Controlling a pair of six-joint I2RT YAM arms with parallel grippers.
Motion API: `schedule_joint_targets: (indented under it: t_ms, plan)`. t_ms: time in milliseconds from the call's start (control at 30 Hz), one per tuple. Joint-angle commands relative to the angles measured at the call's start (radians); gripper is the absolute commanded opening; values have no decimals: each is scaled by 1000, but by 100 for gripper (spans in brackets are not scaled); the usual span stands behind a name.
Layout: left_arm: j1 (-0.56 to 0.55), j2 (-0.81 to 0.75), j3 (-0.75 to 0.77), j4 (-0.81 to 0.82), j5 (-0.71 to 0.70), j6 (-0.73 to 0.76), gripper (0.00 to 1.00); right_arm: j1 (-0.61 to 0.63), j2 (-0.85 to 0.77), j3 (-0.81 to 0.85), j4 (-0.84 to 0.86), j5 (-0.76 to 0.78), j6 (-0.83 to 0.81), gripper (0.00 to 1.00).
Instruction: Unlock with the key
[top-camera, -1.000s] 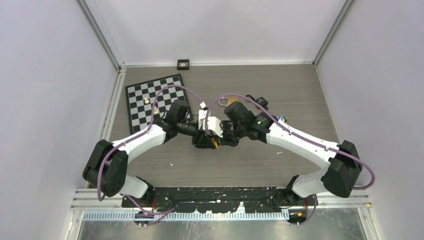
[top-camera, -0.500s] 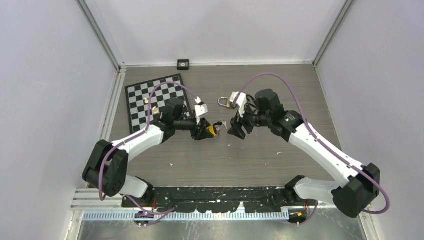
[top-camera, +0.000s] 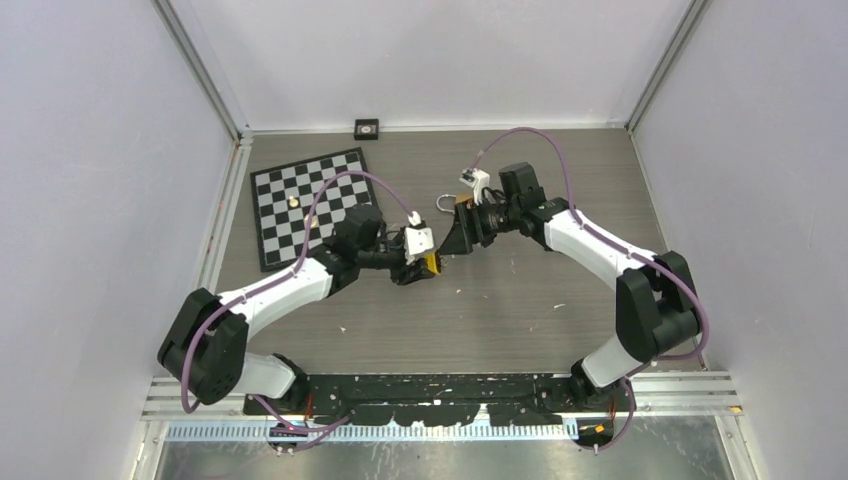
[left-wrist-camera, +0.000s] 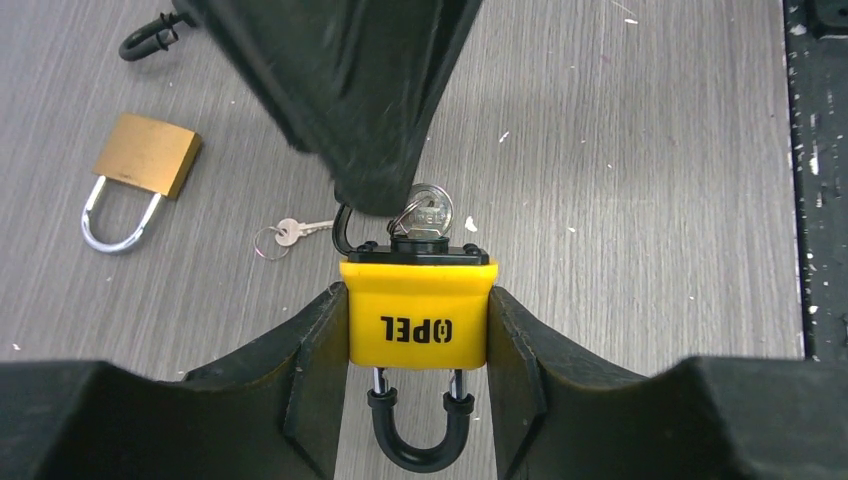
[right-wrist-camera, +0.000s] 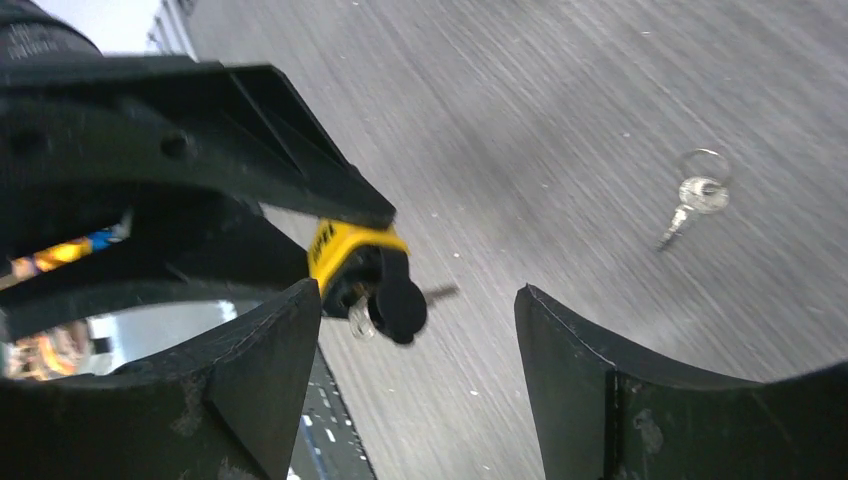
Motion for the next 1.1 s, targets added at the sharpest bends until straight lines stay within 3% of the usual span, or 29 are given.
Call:
schedule_joint_targets:
  t_ms: [0,467,733,900,1067]
  plan:
    - [-51,-40,21,90,-123,52,0,-2,25,16,144,-145,145,76]
    - [-78,-30,20,147,-210,27,0,-5,207,-28,261,-286,231,68]
    - [-81,5,21,166,-234,11,0,-6,261,-46,437,-363,376,56]
    - [-80,23,23,193,-305,-3,0,-5,291,-40,495,-396,439,45]
    - [-81,18,20,193,-322,-1,0,-7,290,-39,529,-412,460,17]
